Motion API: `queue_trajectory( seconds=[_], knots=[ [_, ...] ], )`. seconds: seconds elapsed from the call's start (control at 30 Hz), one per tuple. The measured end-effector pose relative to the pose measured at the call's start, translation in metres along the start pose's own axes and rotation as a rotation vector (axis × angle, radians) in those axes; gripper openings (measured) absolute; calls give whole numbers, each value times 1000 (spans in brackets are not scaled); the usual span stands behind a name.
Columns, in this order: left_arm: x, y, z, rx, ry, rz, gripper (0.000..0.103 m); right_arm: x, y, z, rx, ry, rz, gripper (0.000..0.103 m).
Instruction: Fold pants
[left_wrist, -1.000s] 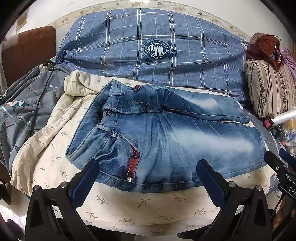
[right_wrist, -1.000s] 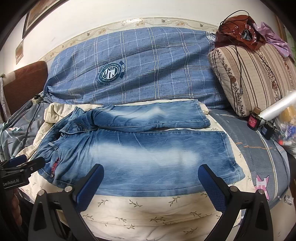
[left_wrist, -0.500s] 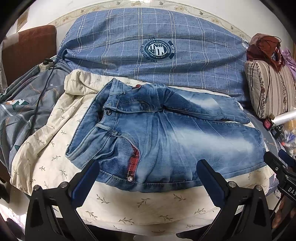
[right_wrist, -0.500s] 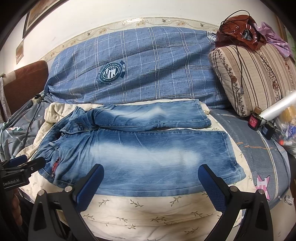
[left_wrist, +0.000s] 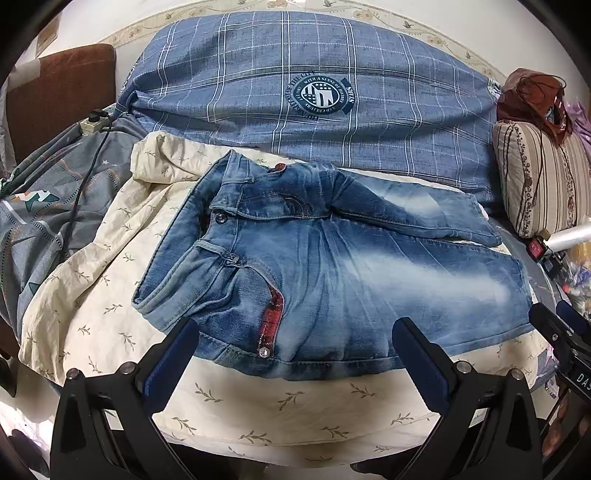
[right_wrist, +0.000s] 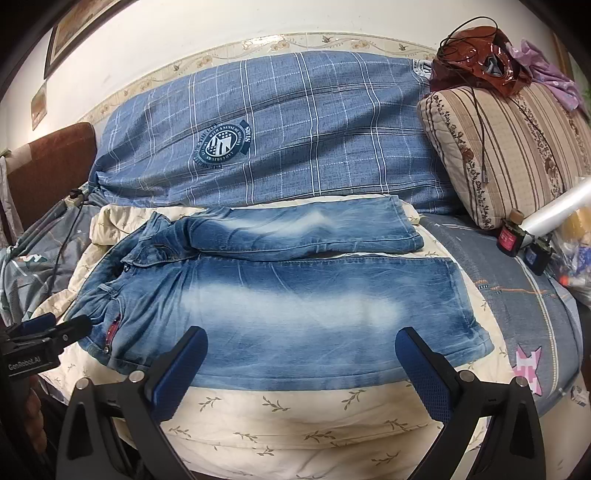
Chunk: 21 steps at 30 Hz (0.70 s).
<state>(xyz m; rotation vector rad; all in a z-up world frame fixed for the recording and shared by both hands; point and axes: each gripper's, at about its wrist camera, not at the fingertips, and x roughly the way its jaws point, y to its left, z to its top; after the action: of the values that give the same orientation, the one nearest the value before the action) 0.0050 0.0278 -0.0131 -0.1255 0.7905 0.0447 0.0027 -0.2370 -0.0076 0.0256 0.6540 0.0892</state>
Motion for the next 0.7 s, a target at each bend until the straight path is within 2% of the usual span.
queue_trajectory(
  seconds=[0.17, 0.23, 0.37, 0.4, 0.53, 0.6, 0.7],
  knots=[
    [1, 8, 0, -24, 9, -9, 103, 0, -4, -2, 21, -6, 13, 103],
    [5, 24, 0, -72, 18, 9, 103, 4, -14, -6, 76, 27, 45, 103],
    [27, 69, -2, -238, 103, 32, 103, 16, -52, -24, 235, 112, 85, 103],
    [34, 82, -3, -282, 127, 50, 103, 18, -68, -29, 279, 126, 63, 103],
    [42, 104, -6, -314, 137, 112, 103, 19, -113, -39, 468, 128, 75, 103],
    [42, 112, -6, -331, 142, 117, 103, 17, -126, -38, 492, 128, 43, 103],
    [42, 124, -6, -413, 143, 108, 103, 24, -151, -39, 611, 137, 86, 103]
  ],
)
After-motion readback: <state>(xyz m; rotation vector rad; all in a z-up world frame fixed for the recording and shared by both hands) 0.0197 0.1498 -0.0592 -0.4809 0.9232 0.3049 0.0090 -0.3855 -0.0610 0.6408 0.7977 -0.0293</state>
